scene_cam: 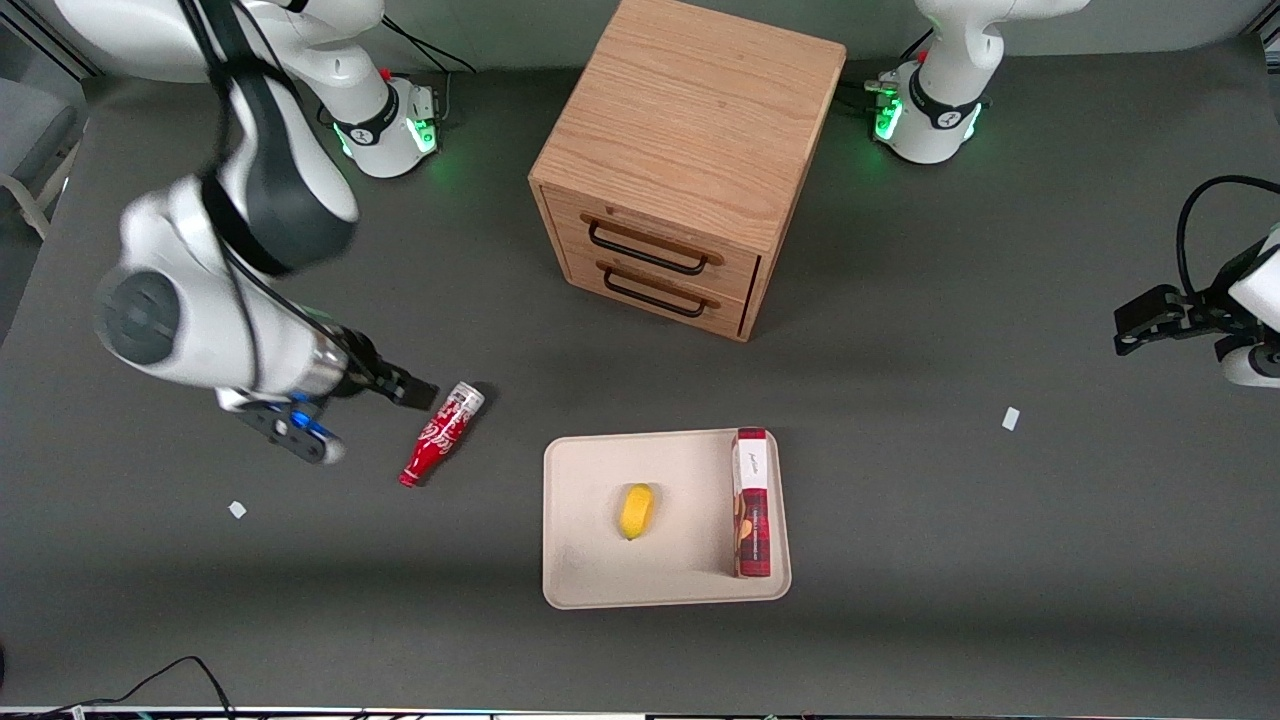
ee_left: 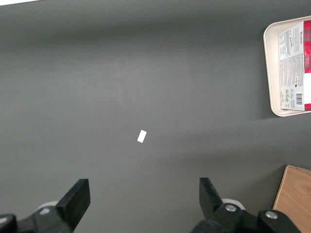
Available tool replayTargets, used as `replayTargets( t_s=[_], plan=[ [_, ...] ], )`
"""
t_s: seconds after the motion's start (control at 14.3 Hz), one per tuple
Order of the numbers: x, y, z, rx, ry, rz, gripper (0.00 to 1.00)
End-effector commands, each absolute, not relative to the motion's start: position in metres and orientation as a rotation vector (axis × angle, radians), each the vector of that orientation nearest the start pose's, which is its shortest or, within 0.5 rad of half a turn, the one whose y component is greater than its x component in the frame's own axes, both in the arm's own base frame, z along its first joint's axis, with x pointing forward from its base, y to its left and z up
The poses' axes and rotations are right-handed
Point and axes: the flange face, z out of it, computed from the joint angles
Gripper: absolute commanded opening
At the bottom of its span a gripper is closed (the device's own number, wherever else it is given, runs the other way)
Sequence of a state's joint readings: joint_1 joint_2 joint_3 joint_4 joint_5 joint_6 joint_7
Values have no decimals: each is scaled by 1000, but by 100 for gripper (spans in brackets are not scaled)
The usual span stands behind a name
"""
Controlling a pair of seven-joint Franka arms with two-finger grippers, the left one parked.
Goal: Place coke bottle on tray
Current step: 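Lower the right gripper over the bottle and close it around it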
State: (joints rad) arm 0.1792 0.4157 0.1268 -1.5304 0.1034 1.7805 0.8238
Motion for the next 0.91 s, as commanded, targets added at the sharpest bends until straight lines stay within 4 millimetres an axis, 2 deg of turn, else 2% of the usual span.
replayTargets(
  t_s=[0.0,0.07,0.21,0.49,0.63,0.7,0.84],
  plan=[
    [640,199,330,-3023,984,313,100],
    [643,199,301,-3036,1003,317,100],
    [643,195,260,-3067,1012,315,100],
    [625,194,210,-3042,1034,233,100],
    [619,192,197,-3045,1031,239,100],
    [616,191,194,-3050,1028,241,96],
    [610,187,187,-3080,1000,209,67]
  ],
)
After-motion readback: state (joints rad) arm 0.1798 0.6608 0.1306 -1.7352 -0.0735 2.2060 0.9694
